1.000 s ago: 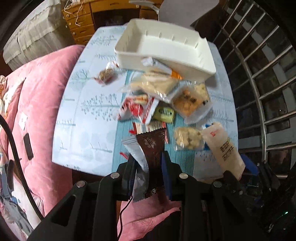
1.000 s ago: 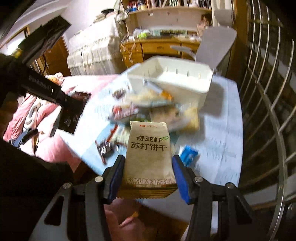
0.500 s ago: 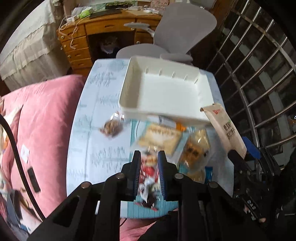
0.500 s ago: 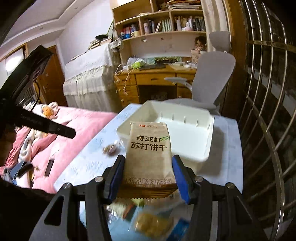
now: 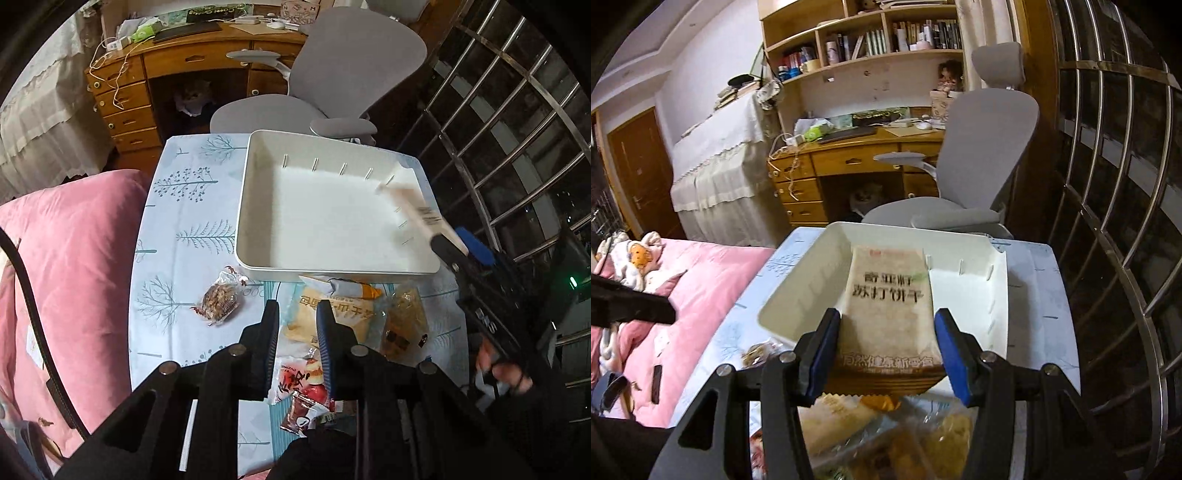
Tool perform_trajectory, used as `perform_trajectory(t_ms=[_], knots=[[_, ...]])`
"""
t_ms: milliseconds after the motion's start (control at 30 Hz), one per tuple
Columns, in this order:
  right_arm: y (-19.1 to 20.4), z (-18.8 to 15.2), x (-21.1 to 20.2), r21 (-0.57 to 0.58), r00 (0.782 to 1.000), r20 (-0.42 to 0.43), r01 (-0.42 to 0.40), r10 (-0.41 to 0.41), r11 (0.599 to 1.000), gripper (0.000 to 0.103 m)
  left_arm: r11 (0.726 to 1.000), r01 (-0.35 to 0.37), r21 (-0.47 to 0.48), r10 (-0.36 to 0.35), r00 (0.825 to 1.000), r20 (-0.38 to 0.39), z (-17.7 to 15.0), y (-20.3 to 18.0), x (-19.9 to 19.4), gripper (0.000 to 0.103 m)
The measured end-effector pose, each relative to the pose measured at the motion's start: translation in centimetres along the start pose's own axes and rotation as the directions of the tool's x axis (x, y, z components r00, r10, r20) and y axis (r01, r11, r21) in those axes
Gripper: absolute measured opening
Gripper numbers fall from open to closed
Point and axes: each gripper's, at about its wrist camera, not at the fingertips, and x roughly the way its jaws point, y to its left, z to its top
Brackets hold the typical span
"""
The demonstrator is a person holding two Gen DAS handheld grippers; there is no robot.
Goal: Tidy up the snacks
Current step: 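Lift the cracker pack with the right gripper and release it into the white tray, then reach the right gripper to the clear bag of puffed snack and grasp it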
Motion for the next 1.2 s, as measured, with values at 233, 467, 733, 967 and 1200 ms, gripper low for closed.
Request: perform_trajectory(t_ms=[233, 467, 733, 967, 1200], knots=[[-1.7, -0.1, 2.7, 0.074, 0.994, -0.100, 0.047, -0.039, 0.996, 0.054, 1.000, -0.002, 0.012, 0.002, 1.000, -0.012, -0.6, 0.0, -0.1, 0.025], [-3.1, -1.3, -0.1, 0.104, 0.992, -0.102, 0.087, -0.077, 0.991, 0.055, 0.999, -0.029, 0.015, 0.029, 1.000, 0.004, -2.5, -1.2, -0.7, 0.026], [-5.8, -5.2, -5.7, 0.183, 0.990, -0.103, 0.115, -0.097, 0.976, 0.055, 0.999, -0.032, -0.002, 0.032, 0.999, 0.032, -6.3, -3.2, -1.7, 0.028], [-7.2, -9.0, -9.5, 0.201, 0.985, -0.146, 0.123, -0.095, 0.972, 0.055, 0.998, -0.034, -0.056, 0.036, 0.999, 0.021, -11.0, -4.2, -2.2, 0.032], [-7.9, -12.7, -12.0, 0.241, 0.978, -0.203, 0.097, -0.048, 0.966, 0.055, 0.994, -0.044, -0.100, 0.042, 0.999, -0.026, -15.4, -4.6, -1.1, 0.036]])
